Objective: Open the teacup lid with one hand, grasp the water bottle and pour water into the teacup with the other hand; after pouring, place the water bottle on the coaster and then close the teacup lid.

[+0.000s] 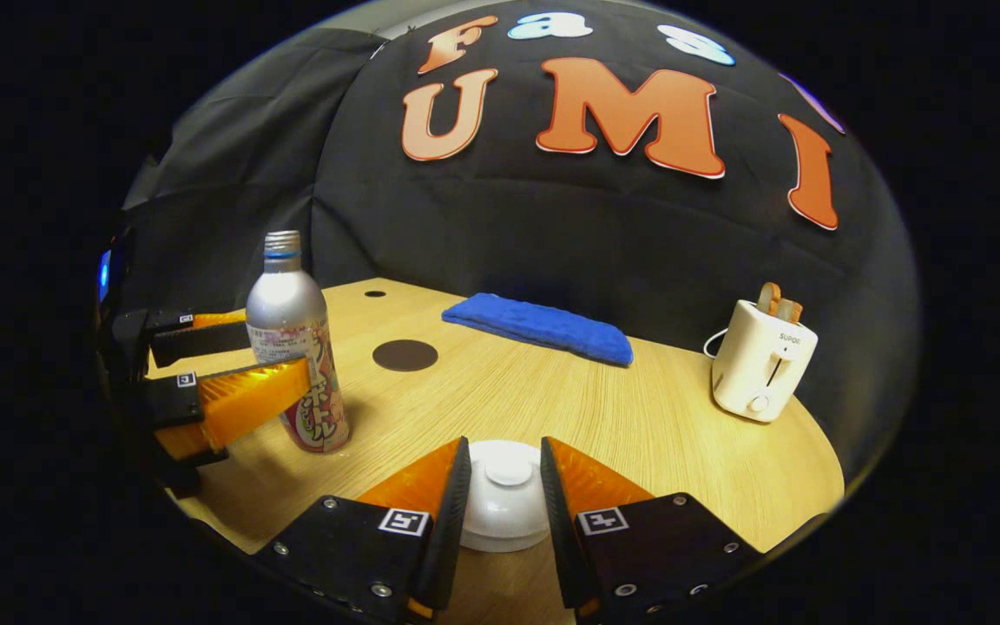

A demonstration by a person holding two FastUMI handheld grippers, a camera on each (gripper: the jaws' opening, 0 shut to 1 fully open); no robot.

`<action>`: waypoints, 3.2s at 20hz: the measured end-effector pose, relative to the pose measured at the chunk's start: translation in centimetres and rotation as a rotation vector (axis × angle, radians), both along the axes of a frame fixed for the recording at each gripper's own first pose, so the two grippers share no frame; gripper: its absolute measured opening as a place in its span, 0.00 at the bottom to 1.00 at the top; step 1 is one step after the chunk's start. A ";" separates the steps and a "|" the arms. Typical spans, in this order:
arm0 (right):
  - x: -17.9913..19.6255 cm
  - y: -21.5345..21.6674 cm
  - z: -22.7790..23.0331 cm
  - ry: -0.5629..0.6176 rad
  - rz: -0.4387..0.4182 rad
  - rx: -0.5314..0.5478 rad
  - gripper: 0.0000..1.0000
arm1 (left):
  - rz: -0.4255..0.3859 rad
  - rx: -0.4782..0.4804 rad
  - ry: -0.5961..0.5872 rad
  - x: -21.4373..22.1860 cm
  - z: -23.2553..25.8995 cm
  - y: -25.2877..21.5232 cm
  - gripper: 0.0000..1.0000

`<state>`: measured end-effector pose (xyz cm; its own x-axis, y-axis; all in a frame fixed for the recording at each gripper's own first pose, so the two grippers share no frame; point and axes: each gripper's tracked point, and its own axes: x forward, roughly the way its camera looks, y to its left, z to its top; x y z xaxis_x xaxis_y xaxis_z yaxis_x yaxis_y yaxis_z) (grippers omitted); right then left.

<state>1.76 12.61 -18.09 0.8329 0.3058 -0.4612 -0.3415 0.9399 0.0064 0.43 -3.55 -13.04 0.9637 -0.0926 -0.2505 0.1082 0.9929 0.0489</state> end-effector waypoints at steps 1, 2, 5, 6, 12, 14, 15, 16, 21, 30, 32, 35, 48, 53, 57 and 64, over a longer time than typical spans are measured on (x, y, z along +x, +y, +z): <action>0.0 0.1 -0.1 0.004 0.006 -0.011 0.48 | -0.001 -0.001 -0.001 0.1 0.0 0.0 1.00; 0.1 0.3 0.0 0.002 0.017 -0.016 0.47 | -0.003 -0.001 0.001 0.2 -0.1 0.0 1.00; 0.6 -0.1 -0.1 0.003 0.003 -0.029 0.37 | -0.004 0.000 0.007 0.4 -0.3 -0.1 1.00; 0.6 0.0 -0.1 0.012 0.005 -0.022 0.31 | -0.004 0.000 0.009 0.3 -0.5 -0.1 1.00; 0.4 0.0 0.0 0.029 0.005 0.016 0.23 | -0.003 0.005 0.005 0.3 -0.3 -0.1 0.96; 0.5 0.0 0.6 0.024 0.000 0.057 0.23 | -0.006 0.003 0.008 0.5 -0.4 -0.2 1.00; 0.5 -0.1 1.0 0.015 -0.005 0.068 0.23 | -0.009 0.003 0.014 0.6 -0.6 -0.4 1.00; 0.6 -0.3 1.3 0.005 -0.009 0.071 0.23 | -0.012 0.000 0.020 0.5 -0.9 -0.4 1.00; 0.5 -2.1 2.5 -0.026 -0.038 0.069 0.23 | -0.006 -0.019 0.063 0.9 -2.1 -0.5 1.00; -0.1 -6.1 3.8 -0.061 -0.115 0.061 0.23 | 0.013 0.026 0.091 1.9 -2.6 0.1 0.85; -0.1 -6.8 3.9 -0.065 -0.129 0.075 0.23 | 0.034 0.082 0.085 2.5 -2.1 1.0 0.83; 0.0 -7.9 4.4 -0.082 -0.150 0.078 0.23 | 0.047 0.190 0.081 3.1 -1.4 2.0 0.84; -0.8 -12.7 4.9 -0.126 -0.233 0.078 0.23 | -0.056 0.755 0.033 3.8 -1.2 0.5 0.84; -1.0 -14.5 4.7 -0.139 -0.266 0.085 0.23 | -0.118 0.968 0.005 3.4 -1.8 -1.0 0.84; -1.3 -15.7 4.4 -0.141 -0.284 0.093 0.23 | -0.159 1.065 0.005 3.4 -2.2 -1.9 0.83; -1.7 -18.0 4.1 -0.145 -0.320 0.096 0.23 | -0.194 1.258 -0.035 3.8 -1.2 -2.1 0.83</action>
<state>0.08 -5.36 -14.03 0.9480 0.0551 -0.3134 -0.0337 0.9967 0.0734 4.27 -5.60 -14.24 0.9689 0.0496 -0.2424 0.2253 0.2275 0.9474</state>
